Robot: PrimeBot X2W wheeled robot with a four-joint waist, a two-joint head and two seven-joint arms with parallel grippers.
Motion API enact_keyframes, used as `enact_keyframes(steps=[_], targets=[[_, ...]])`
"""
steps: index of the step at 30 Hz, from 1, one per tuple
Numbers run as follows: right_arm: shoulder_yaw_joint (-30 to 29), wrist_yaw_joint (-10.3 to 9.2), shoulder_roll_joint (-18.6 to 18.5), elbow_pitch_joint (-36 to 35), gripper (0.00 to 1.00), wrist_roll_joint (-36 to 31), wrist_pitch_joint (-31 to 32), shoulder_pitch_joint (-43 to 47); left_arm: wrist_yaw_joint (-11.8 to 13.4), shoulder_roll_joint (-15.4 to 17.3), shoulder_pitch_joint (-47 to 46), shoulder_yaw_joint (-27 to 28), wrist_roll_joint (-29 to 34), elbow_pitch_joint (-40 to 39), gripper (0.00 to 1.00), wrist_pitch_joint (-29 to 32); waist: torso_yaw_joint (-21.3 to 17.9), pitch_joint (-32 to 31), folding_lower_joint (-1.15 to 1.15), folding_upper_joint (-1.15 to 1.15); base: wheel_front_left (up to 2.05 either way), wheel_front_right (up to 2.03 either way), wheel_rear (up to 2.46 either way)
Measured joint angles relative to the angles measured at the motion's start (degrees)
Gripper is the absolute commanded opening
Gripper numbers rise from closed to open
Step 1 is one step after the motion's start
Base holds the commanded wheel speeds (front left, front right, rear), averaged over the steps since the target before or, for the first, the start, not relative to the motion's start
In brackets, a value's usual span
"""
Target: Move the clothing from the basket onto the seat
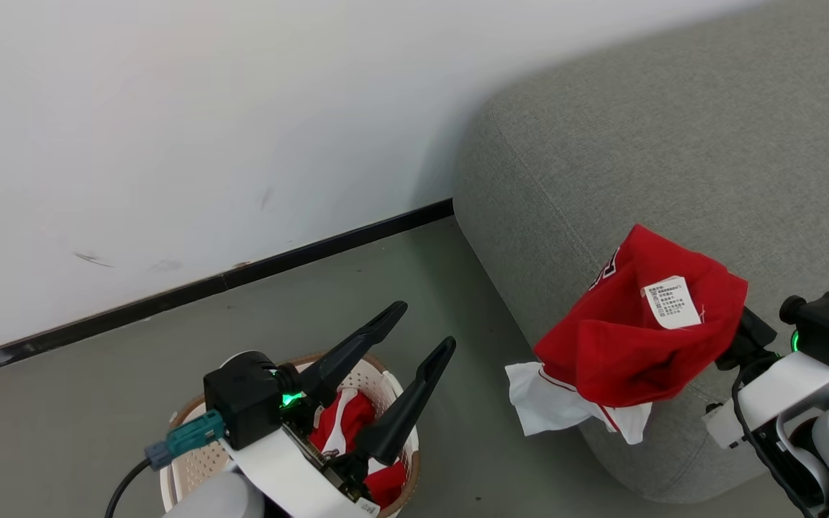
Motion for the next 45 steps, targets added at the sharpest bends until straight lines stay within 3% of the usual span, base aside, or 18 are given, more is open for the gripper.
enact_keyframes(steps=[10,18,27,35,45], targets=[[-1.68,0.00,-0.52,0.32,0.00,0.00,-0.01,-0.22,0.01,0.38,0.29,-0.51,0.10,-0.68,1.00,0.00,-0.88,-0.77,0.00,0.00,0.00,0.00,0.00],[-3.60,0.00,-0.35,1.11,0.00,3.76,0.00,0.72,0.67,0.45,1.67,-0.76,0.08,-1.01,1.00,0.00,-1.58,-2.13,0.00,0.00,0.00,0.00,0.00],[-6.35,0.00,-3.71,4.15,0.00,6.50,0.18,-1.19,1.62,-0.02,3.28,-1.55,-0.07,-1.58,1.00,0.01,-1.84,-3.08,0.00,0.00,0.00,0.00,0.00],[-9.73,-0.01,-3.89,10.04,0.00,13.86,4.78,-5.53,2.42,-0.22,3.66,-1.91,-0.05,-2.22,1.00,0.01,-0.98,-2.91,0.00,0.00,0.00,0.00,0.00],[-11.93,-0.01,-5.83,15.62,0.00,17.48,11.54,-14.50,3.02,-0.69,3.78,-2.59,0.15,-2.80,1.00,0.05,0.77,-2.17,0.00,0.00,0.00,0.00,0.00]])
